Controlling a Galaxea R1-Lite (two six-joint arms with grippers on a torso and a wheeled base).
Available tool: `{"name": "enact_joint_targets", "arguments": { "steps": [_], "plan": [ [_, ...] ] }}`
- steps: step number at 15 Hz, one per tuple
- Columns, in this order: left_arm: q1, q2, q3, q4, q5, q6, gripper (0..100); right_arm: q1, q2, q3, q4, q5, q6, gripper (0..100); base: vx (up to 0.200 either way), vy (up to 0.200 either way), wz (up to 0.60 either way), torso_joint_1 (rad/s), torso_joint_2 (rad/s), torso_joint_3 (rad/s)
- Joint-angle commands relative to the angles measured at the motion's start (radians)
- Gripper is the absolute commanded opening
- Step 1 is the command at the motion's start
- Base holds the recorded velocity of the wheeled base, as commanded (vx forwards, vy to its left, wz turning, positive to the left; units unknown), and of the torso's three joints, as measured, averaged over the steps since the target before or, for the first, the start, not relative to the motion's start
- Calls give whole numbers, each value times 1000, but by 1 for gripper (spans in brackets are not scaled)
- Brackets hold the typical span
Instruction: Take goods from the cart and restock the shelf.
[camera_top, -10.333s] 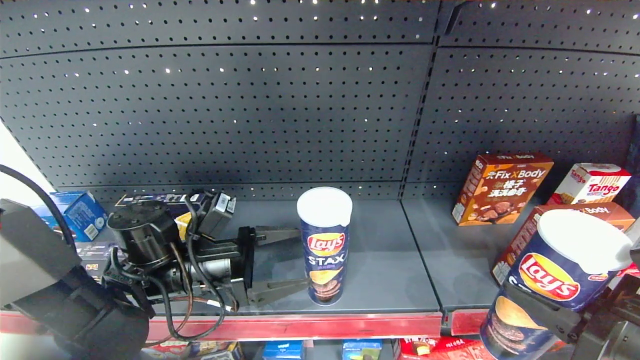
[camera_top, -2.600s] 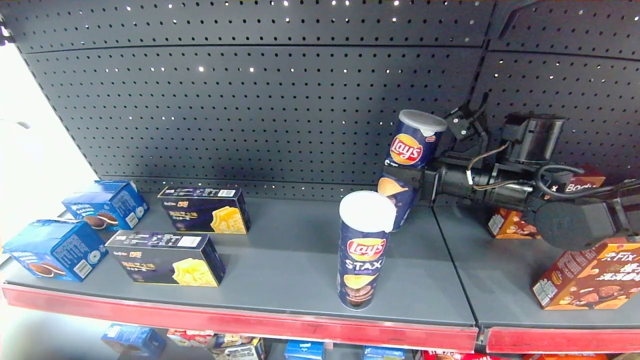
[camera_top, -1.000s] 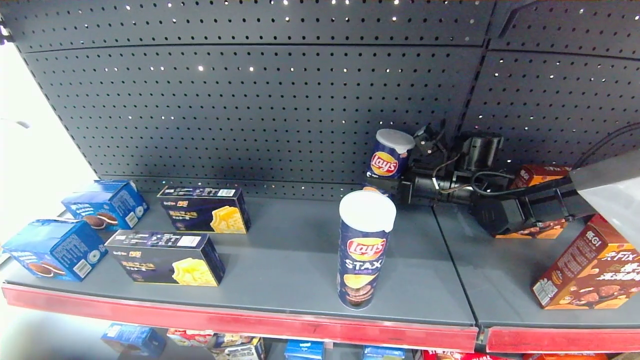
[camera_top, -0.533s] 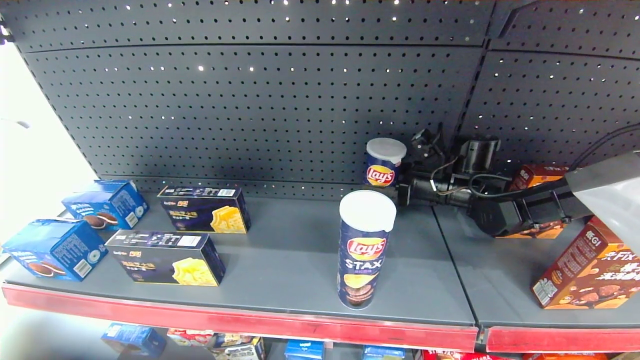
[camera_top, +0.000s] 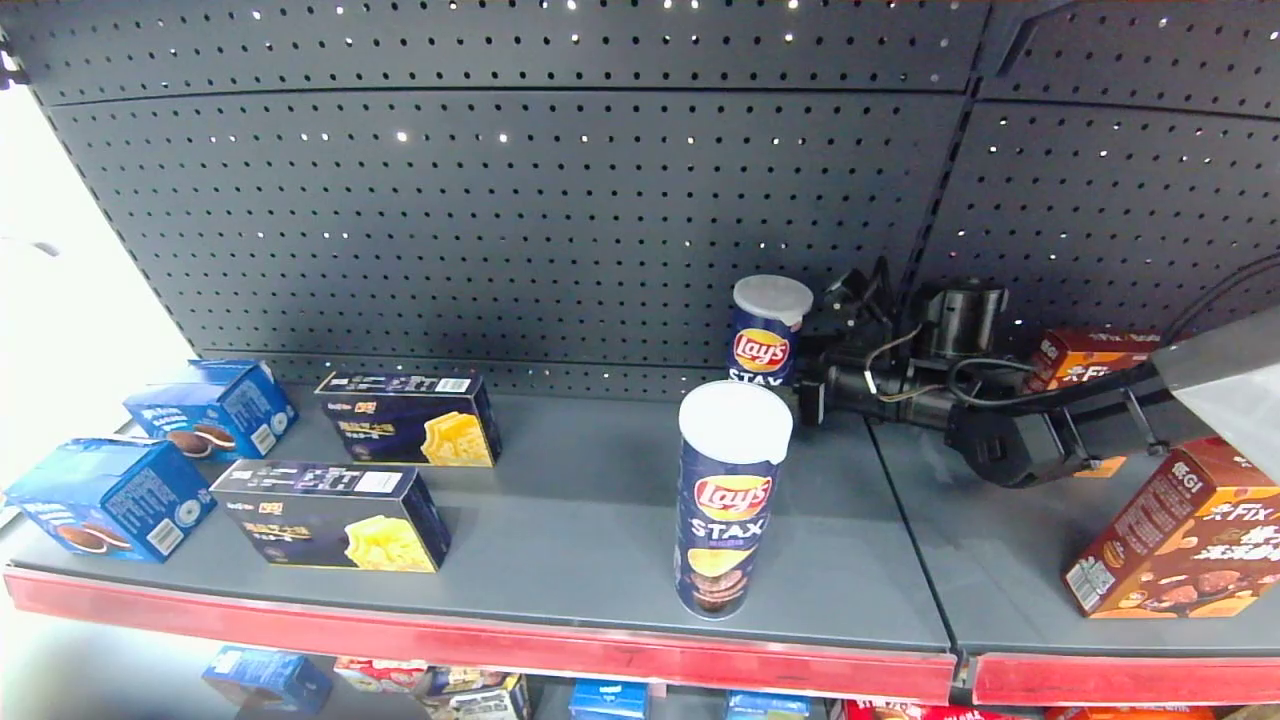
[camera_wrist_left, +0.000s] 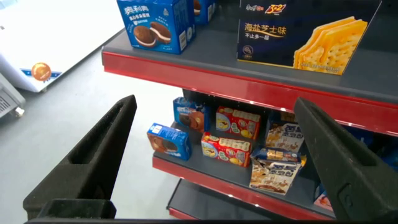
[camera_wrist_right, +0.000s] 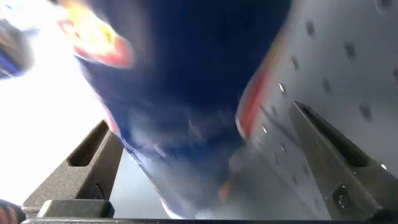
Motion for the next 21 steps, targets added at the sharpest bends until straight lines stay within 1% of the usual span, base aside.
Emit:
{"name": "enact_joint_targets", "arguments": {
  "steps": [1, 2, 5, 7, 8, 10, 11, 13, 16, 18, 21],
  "plan": [
    [1, 0, 0, 0, 0, 0, 100, 10, -63, 76, -3, -64, -28, 100, 0, 0, 0, 0, 0, 0],
    [1, 0, 0, 0, 0, 0, 100, 12, -79, 104, -5, -92, -35, 100, 0, 0, 0, 0, 0, 0],
    [1, 0, 0, 0, 0, 0, 100, 12, -132, 175, -8, -127, -65, 100, 0, 0, 0, 0, 0, 0],
    [1, 0, 0, 0, 0, 0, 100, 12, -171, 222, -8, -214, -83, 100, 0, 0, 0, 0, 0, 0],
    [1, 0, 0, 0, 0, 0, 100, 15, -190, 248, -8, -276, -85, 100, 0, 0, 0, 0, 0, 0],
    [1, 0, 0, 0, 0, 0, 100, 15, -204, 280, -10, -352, -80, 100, 0, 0, 0, 0, 0, 0],
    [1, 0, 0, 0, 0, 0, 100, 16, -207, 296, -10, -414, -78, 100, 0, 0, 0, 0, 0, 0],
    [1, 0, 0, 0, 0, 0, 100, 16, -205, 300, -14, -478, -78, 100, 0, 0, 0, 0, 0, 0],
    [1, 0, 0, 0, 0, 0, 100, 22, -230, 334, -33, -486, -75, 100, 0, 0, 0, 0, 0, 0],
    [1, 0, 0, 0, 0, 0, 100, 32, -277, 400, -34, -484, -77, 100, 0, 0, 0, 0, 0, 0],
    [1, 0, 0, 0, 0, 0, 100, -7, -265, 396, -34, -500, -75, 100, 0, 0, 0, 0, 0, 0]
  ]
}}
